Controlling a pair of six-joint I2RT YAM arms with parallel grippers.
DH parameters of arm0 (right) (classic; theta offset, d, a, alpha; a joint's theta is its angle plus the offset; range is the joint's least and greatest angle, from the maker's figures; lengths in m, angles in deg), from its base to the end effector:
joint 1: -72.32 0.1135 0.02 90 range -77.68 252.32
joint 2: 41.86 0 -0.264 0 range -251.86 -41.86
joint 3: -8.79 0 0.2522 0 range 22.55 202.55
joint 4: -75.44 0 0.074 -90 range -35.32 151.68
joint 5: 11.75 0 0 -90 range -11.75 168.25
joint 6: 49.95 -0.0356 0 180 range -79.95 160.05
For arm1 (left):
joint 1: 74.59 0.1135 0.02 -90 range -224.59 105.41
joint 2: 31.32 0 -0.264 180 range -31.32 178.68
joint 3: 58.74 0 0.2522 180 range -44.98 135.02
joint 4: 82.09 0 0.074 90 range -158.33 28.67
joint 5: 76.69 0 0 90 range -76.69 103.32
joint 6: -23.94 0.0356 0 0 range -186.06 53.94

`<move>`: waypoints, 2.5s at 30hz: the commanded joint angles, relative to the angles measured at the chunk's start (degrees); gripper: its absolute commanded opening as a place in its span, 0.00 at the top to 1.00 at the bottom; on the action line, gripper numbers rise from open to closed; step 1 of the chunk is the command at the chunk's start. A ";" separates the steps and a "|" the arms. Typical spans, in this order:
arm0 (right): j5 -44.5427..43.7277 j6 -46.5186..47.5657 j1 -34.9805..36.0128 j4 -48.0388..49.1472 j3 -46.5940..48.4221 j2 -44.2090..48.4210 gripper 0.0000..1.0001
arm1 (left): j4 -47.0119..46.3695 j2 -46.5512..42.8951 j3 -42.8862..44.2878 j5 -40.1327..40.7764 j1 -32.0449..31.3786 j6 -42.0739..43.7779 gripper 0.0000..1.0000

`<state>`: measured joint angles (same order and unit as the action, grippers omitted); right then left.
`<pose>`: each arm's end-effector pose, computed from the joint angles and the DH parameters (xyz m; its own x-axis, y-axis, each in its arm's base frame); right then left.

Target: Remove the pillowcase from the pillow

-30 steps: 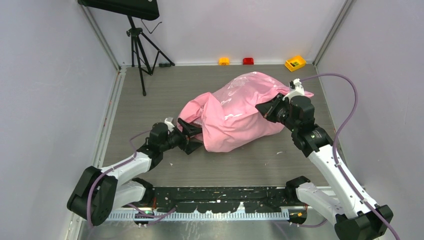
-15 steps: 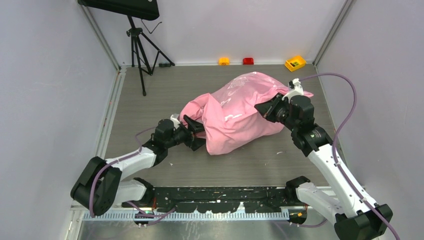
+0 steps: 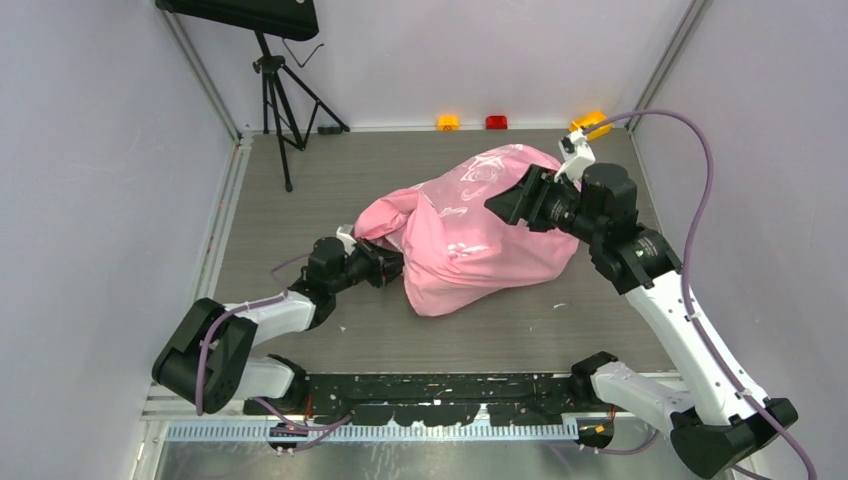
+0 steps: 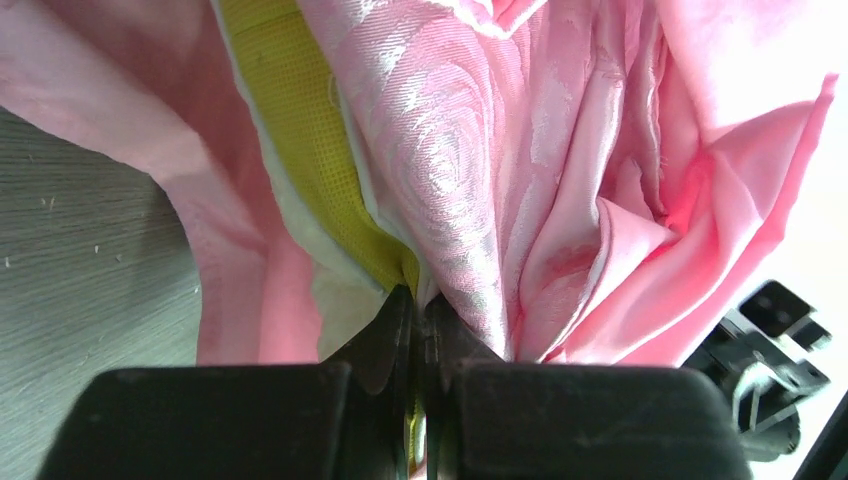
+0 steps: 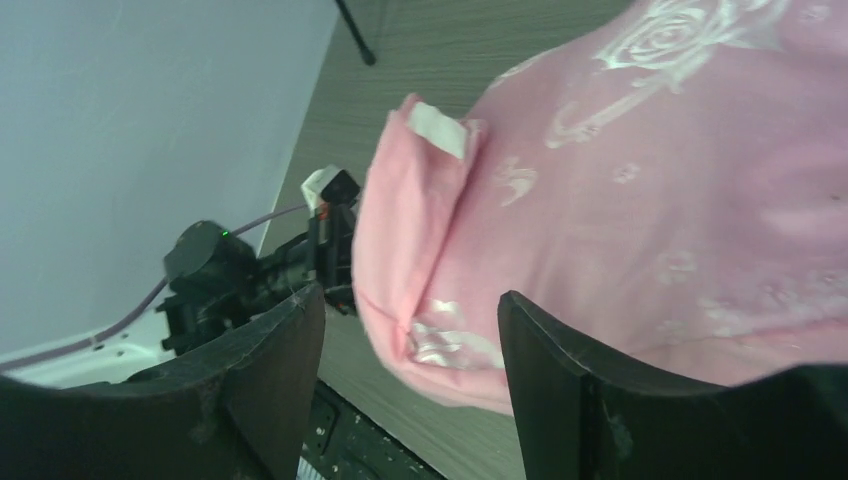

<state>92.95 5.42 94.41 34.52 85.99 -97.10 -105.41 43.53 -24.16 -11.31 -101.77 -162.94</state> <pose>0.1874 0.0858 0.3895 -0.5808 0.3575 -0.7313 -0.3112 0.7327 0.6053 0.2113 -0.1252 0.1743 -0.7331 -0.6381 0.2352 -0.3497 0.0571 -0.9351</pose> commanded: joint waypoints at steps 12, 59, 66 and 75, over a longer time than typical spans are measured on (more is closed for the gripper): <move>-10.26 7.53 21.49 -15.86 7.04 -7.19 0.31 | -5.29 2.08 4.56 -2.28 0.43 1.67 1.00; -52.39 12.55 7.80 -19.20 2.70 -4.79 1.00 | 45.52 -24.85 14.13 -6.70 25.95 29.23 1.00; -29.01 17.41 7.76 -17.37 7.55 -5.54 0.39 | 43.58 -22.80 17.80 -13.20 25.23 31.60 1.00; -4.37 19.41 9.69 -9.99 16.74 -12.20 0.22 | 45.26 -21.16 22.94 -12.34 16.20 37.41 1.00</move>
<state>74.83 22.29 102.54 19.05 96.13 -104.34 -58.77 21.82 -6.13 -21.78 -82.12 -129.61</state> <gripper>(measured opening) 0.769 0.031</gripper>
